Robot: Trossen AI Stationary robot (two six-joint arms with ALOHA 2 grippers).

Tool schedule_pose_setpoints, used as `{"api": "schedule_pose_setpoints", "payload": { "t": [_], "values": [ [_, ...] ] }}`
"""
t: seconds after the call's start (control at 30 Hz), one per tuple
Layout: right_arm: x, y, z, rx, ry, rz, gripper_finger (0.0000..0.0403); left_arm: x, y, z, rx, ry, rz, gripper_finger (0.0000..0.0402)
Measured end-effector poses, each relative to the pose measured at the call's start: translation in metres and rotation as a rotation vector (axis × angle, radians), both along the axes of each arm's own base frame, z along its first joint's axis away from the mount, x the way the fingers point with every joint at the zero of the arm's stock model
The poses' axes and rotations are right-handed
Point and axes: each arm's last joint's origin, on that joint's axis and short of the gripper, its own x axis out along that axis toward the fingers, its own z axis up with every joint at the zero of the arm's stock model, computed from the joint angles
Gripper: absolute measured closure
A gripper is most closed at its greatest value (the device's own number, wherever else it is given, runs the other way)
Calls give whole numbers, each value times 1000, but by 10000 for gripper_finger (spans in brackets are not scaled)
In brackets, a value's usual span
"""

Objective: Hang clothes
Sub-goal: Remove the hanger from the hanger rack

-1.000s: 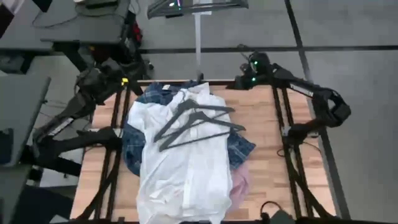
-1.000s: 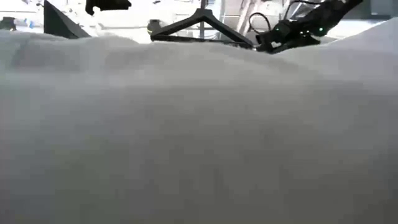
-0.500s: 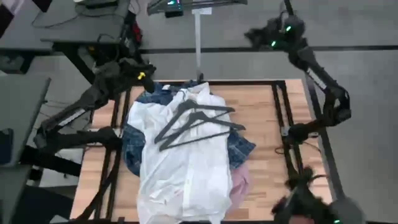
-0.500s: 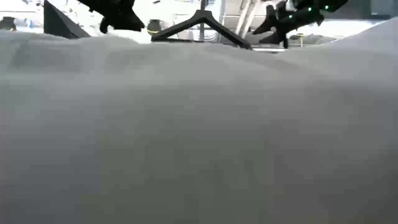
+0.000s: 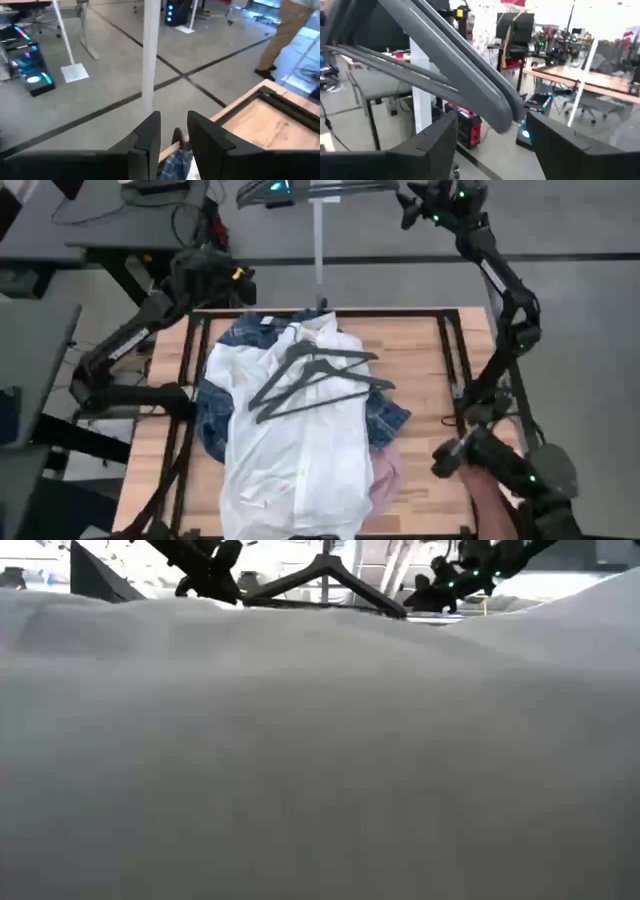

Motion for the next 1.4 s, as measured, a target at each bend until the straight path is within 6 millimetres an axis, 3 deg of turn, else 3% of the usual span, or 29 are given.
{"api": "schedule_pose_setpoints", "payload": {
  "t": [0.47,0.83,1.4],
  "values": [
    [12,-22,-9,-12,-4,19,182,-1,0,1,9,-3,-3,320],
    [33,-10,-7,-17,-1,145,182,0,0,1,9,-2,-3,320],
    [33,-7,-13,108,-25,354,182,-1,0,0,6,2,-3,320]
  ]
}}
